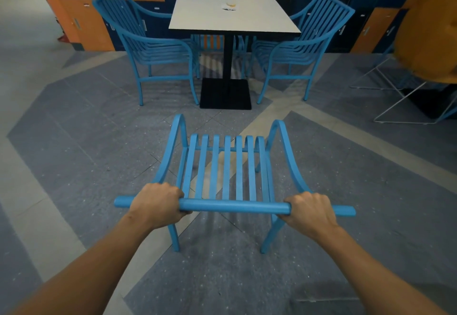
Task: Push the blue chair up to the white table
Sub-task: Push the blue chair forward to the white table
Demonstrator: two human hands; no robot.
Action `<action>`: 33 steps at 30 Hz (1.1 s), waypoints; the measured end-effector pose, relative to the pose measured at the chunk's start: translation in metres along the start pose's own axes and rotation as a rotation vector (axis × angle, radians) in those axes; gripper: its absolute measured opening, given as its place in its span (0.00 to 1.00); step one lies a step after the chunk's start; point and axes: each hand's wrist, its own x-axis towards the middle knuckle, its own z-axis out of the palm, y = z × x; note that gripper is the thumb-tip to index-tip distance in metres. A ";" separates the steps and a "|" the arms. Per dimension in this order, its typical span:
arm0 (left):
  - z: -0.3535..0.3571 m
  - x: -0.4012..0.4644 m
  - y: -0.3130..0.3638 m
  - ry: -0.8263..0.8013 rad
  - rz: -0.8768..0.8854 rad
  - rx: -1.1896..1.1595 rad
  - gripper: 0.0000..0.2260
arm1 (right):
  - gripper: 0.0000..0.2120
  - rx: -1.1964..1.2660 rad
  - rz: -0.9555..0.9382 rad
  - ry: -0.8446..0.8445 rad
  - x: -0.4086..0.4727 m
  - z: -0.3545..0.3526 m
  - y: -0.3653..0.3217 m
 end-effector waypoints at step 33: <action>-0.073 0.312 -0.051 0.042 -0.028 0.023 0.21 | 0.16 -0.037 0.002 0.030 0.321 -0.004 0.118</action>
